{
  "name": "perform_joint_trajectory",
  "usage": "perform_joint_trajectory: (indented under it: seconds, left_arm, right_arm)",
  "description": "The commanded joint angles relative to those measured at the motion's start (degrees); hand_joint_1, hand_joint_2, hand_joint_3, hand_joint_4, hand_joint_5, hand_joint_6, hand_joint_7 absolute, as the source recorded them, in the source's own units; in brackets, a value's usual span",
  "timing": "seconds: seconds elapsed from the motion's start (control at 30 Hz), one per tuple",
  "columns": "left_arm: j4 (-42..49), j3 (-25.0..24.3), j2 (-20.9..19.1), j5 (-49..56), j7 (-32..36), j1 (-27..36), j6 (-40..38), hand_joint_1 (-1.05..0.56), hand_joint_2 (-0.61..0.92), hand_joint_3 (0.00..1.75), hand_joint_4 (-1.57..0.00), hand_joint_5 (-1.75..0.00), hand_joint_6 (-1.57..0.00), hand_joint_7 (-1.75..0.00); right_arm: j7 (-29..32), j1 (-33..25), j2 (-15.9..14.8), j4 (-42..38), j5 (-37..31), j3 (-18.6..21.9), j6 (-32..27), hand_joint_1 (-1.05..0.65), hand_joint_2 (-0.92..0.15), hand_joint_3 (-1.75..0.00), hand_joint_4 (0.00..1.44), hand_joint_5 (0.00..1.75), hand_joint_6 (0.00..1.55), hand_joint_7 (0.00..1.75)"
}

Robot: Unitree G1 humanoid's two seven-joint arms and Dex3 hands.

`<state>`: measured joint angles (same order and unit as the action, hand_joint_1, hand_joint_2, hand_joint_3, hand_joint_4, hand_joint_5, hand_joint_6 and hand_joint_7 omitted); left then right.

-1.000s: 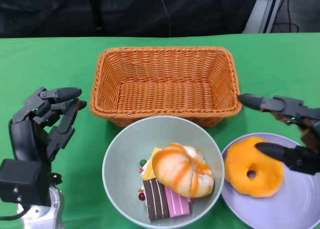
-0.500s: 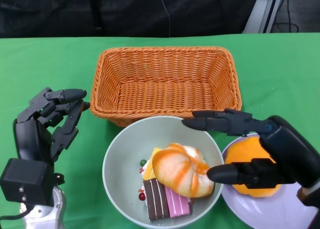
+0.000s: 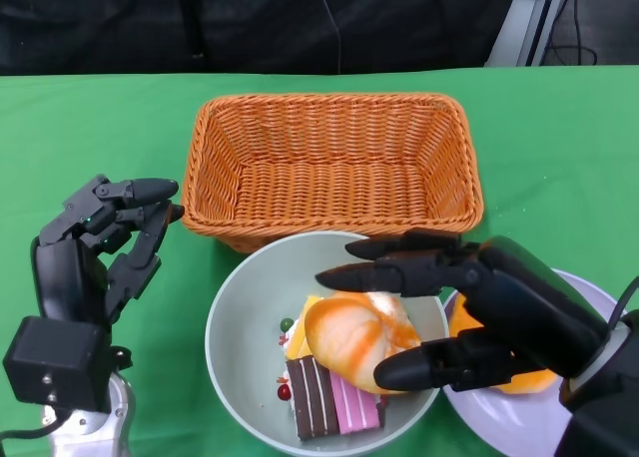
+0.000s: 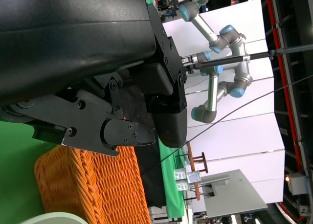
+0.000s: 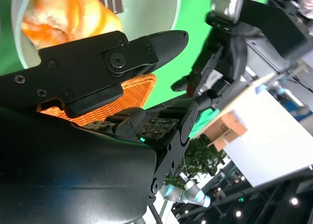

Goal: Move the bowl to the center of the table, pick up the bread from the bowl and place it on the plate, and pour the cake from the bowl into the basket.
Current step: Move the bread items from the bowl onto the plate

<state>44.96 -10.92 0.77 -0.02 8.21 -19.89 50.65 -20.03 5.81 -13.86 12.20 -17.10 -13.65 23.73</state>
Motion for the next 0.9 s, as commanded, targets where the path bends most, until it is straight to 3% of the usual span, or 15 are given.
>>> perform_joint_trajectory:
  seconds: [0.03,0.5,0.9]
  left_arm:
    - [0.8,-0.2,-0.5,-0.1,0.5,-0.2,1.2,-0.15,0.92,0.26,-0.86,-0.80,-0.94,-0.66]
    - [1.3,0.2,-0.2,1.1,1.8,-0.2,1.2,-0.13,0.92,0.30,-0.87,-0.77,-0.94,-0.65]
    - [0.1,0.7,-0.1,1.0,1.6,0.5,0.5,-0.17,0.92,0.30,-0.87,-0.75,-0.93,-0.65]
  right_arm:
    - [0.4,0.8,-0.7,1.7,-2.1,-0.6,-1.3,-0.81,-0.92,-0.06,0.69,0.19,0.62,0.00]
    - [-1.2,3.9,-2.2,3.0,-12.1,-5.0,-7.1,-0.87,-0.92,-0.03,0.64,0.12,0.51,0.00]
    - [-1.4,5.6,-4.7,2.8,-19.0,-7.6,-7.6,-0.91,-0.92,-0.06,0.60,0.05,0.48,0.01]
